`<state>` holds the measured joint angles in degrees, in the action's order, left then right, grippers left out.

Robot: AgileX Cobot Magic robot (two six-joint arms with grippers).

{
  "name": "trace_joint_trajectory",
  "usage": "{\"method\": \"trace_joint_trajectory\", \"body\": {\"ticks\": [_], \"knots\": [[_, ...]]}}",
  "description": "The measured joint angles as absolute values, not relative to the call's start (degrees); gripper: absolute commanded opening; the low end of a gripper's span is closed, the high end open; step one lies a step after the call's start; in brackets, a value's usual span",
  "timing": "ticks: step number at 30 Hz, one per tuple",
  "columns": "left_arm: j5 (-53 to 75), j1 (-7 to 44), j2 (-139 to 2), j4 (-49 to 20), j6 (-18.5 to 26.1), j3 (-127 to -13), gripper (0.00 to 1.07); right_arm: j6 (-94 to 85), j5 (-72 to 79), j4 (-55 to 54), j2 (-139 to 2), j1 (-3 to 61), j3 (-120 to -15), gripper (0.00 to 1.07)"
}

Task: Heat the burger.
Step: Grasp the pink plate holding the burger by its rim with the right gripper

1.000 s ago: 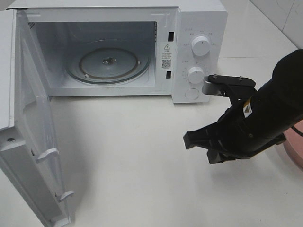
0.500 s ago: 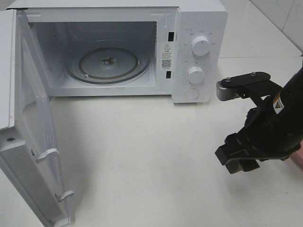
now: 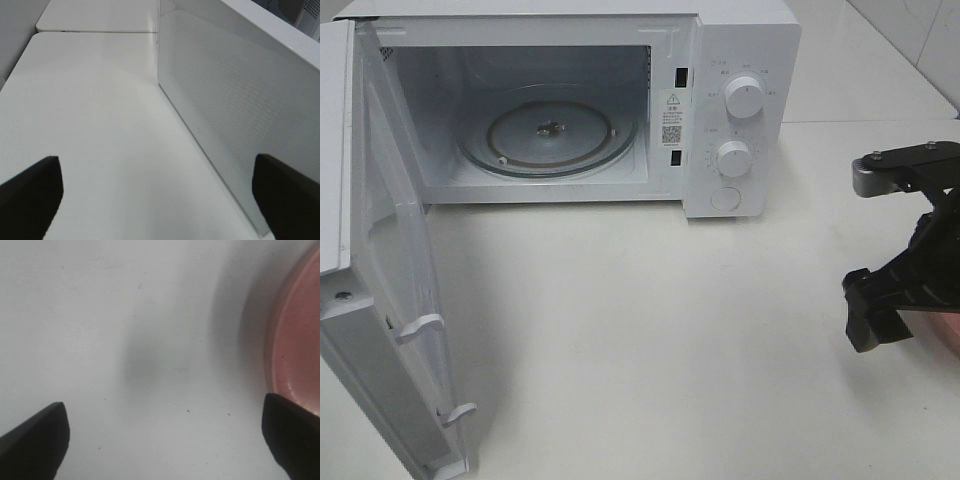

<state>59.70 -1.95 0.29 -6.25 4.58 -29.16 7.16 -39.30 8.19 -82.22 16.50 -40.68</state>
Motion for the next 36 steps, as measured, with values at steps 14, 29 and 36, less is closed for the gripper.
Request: {"method": "trace_joint_trajectory", "body": {"ticks": [14, 29, 36], "knots": [[59.7, -1.9, 0.3, -6.2, 4.6, -29.2, 0.98, 5.2, -35.9, 10.3, -82.5, 7.1, -40.7, 0.86], [59.7, -1.9, 0.3, -6.2, 4.6, -29.2, 0.98, 4.8, -36.0, 12.4, -91.2, 5.8, -48.2, 0.81], [59.7, -1.9, 0.3, -6.2, 4.6, -29.2, 0.98, 4.8, -36.0, 12.7, -94.5, 2.9, -49.3, 0.79]]}}
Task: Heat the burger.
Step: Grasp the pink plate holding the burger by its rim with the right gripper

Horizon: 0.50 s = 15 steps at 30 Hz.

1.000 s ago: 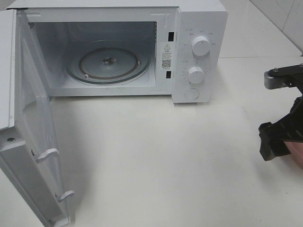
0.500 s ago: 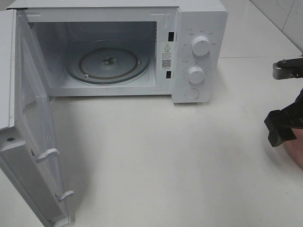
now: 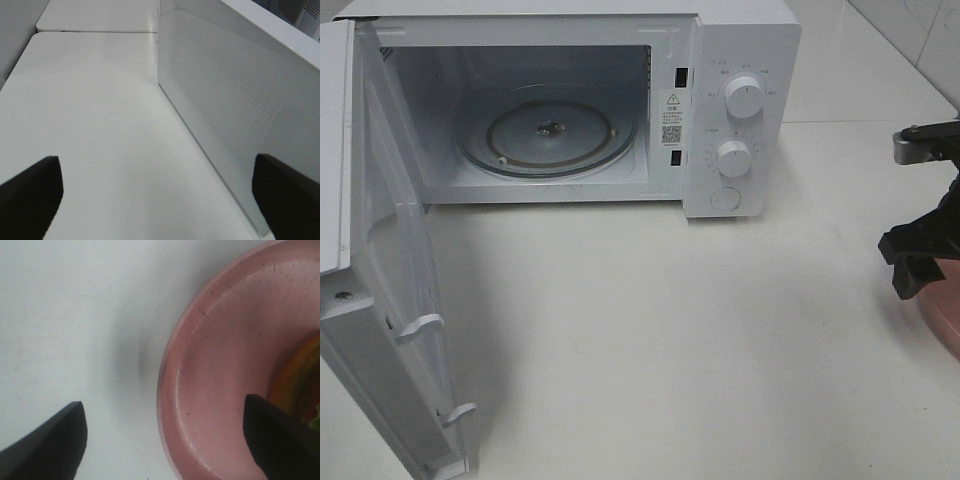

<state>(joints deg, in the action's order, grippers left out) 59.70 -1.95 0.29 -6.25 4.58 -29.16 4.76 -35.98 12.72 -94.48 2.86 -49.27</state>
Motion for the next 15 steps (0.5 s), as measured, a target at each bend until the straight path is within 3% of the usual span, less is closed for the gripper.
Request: {"method": "trace_joint_trajectory", "body": {"ticks": [15], "knots": [[59.7, -1.9, 0.3, -6.2, 4.6, -29.2, 0.98, 4.8, -33.7, 12.8, -100.6, 2.2, -49.3, 0.76]]}}
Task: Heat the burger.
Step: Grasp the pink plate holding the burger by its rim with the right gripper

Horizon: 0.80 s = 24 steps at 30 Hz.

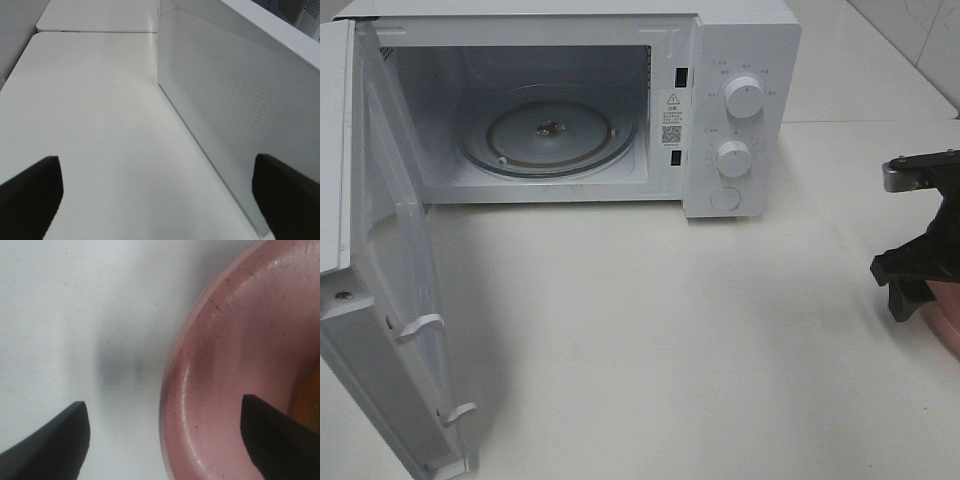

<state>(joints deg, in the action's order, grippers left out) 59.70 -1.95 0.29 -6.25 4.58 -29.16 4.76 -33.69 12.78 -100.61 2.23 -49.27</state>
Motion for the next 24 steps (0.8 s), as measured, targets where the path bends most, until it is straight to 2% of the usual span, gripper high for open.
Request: {"method": "trace_joint_trajectory", "body": {"ticks": [15, 18, 21, 22, 23, 24], "knots": [[59.7, -1.9, 0.3, -6.2, 4.6, -29.2, 0.98, 4.8, -30.7, 12.6, -106.5, 2.2, -49.3, 0.76], [59.7, -1.9, 0.3, -6.2, 4.6, -29.2, 0.98, 5.2, -30.7, 12.7, -106.5, 2.2, -49.3, 0.74], [59.7, -1.9, 0.3, -6.2, 4.6, -29.2, 0.98, 5.9, -30.9, 12.7, -106.5, 2.2, -49.3, 0.66], [59.7, -1.9, 0.3, -6.2, 4.6, -29.2, 0.98, 6.0, -31.0, 12.7, -106.5, 2.2, -49.3, 0.58], [59.7, -1.9, 0.3, -6.2, 4.6, -29.2, 0.98, 6.0, -31.0, 12.7, -106.5, 2.2, -49.3, 0.58], [59.7, -1.9, 0.3, -6.2, 4.6, -29.2, 0.98, 6.3, -31.2, 12.8, -106.5, 2.2, -49.3, 0.47]]}}
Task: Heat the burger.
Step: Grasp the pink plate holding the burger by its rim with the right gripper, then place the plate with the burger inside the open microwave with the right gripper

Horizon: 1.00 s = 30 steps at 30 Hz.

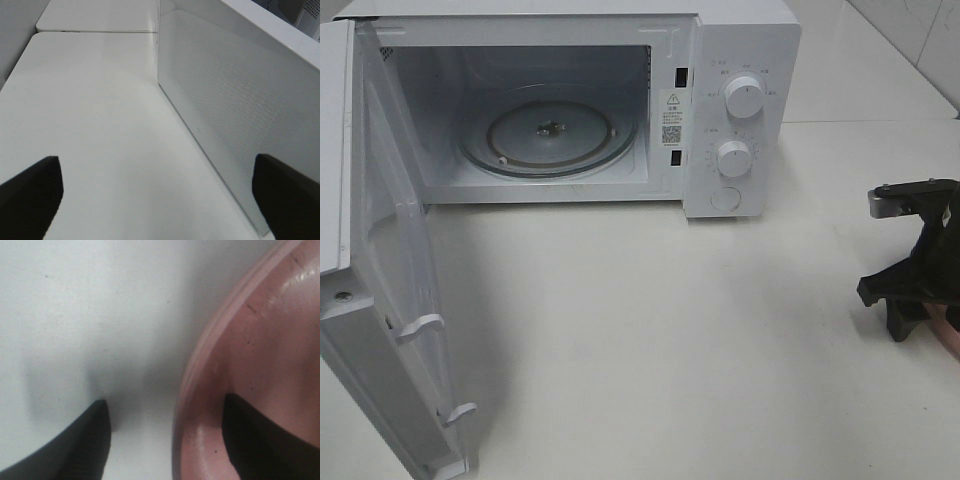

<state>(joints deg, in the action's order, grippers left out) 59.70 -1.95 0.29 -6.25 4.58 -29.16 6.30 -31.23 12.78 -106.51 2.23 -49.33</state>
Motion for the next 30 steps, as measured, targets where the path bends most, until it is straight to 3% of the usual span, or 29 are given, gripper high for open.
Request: {"method": "trace_joint_trajectory", "body": {"ticks": [1, 2, 3, 4, 5, 6, 7, 10, 24, 30], "knots": [[59.7, -1.9, 0.3, -6.2, 4.6, -29.2, 0.98, 6.3, -31.2, 12.8, -106.5, 2.2, -49.3, 0.47], [59.7, -1.9, 0.3, -6.2, 4.6, -29.2, 0.98, 6.8, -31.2, 12.8, -106.5, 2.2, -49.3, 0.35], [59.7, -1.9, 0.3, -6.2, 4.6, -29.2, 0.98, 7.0, -31.2, 13.0, -106.5, 2.2, -49.3, 0.29], [59.7, -1.9, 0.3, -6.2, 4.6, -29.2, 0.98, 7.0, -31.2, 13.0, -106.5, 2.2, -49.3, 0.29], [59.7, -1.9, 0.3, -6.2, 4.6, -29.2, 0.98, 7.3, -31.3, 13.6, -106.5, 2.1, -49.3, 0.19], [59.7, -1.9, 0.3, -6.2, 4.6, -29.2, 0.98, 7.3, -31.3, 13.6, -106.5, 2.1, -49.3, 0.19], [59.7, -1.9, 0.3, -6.2, 4.6, -29.2, 0.98, 7.4, -31.3, 14.0, -106.5, 1.9, -49.3, 0.1], [59.7, -1.9, 0.3, -6.2, 4.6, -29.2, 0.98, 7.7, -31.6, 14.0, -106.5, 1.9, -49.6, 0.0], [59.7, -1.9, 0.3, -6.2, 4.6, -29.2, 0.98, 9.4, -31.8, 15.2, -106.5, 1.9, -49.9, 0.0], [59.7, -1.9, 0.3, -6.2, 4.6, -29.2, 0.98, 15.5, -33.5, 20.6, -106.5, 3.3, -49.9, 0.0]]}}
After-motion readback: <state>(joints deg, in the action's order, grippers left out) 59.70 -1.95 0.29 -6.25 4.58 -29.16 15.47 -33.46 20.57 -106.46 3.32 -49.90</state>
